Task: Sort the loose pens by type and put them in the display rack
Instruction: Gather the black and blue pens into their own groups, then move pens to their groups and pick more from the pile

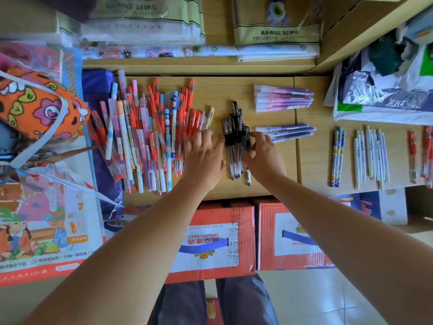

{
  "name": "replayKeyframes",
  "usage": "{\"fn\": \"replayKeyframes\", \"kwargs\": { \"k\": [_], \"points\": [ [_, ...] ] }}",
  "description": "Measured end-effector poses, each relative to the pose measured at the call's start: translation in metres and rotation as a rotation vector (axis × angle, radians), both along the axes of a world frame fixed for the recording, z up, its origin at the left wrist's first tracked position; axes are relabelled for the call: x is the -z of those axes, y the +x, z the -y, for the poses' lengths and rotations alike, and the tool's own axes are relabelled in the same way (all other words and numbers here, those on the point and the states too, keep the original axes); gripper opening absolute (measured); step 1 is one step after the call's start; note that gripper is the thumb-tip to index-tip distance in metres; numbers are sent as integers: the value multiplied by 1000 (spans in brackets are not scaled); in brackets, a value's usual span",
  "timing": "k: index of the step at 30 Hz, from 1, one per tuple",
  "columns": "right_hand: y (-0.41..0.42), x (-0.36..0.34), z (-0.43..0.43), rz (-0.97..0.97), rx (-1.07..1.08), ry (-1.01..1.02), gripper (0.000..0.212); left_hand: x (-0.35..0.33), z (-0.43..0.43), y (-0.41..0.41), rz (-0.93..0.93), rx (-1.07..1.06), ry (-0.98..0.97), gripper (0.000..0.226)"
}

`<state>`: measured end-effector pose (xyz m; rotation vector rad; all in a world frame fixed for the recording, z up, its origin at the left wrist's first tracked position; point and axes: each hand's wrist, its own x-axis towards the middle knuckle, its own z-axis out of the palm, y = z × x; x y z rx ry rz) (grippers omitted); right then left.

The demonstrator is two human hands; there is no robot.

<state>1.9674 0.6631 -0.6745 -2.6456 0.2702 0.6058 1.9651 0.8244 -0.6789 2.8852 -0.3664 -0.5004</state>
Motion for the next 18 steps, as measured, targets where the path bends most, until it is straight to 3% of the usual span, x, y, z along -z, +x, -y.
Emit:
{"fn": "replayKeyframes", "kwargs": {
  "k": [5, 8, 13, 18],
  "points": [
    [7, -11, 1, 55, -10, -42, 40, -8, -21, -10, 132, 22, -109, 30],
    [14, -19, -13, 134, -38, 62, 30, -20, -41, -11, 179, -61, -164, 19],
    [21, -23, -67, 31, -90, 257, 15, -35, -81, -20, 34, -422, -195, 7],
    [15, -15, -108, -124, -117, 207, 28, -32, -107, -35, -68, -439, -160, 15]
  ]
}}
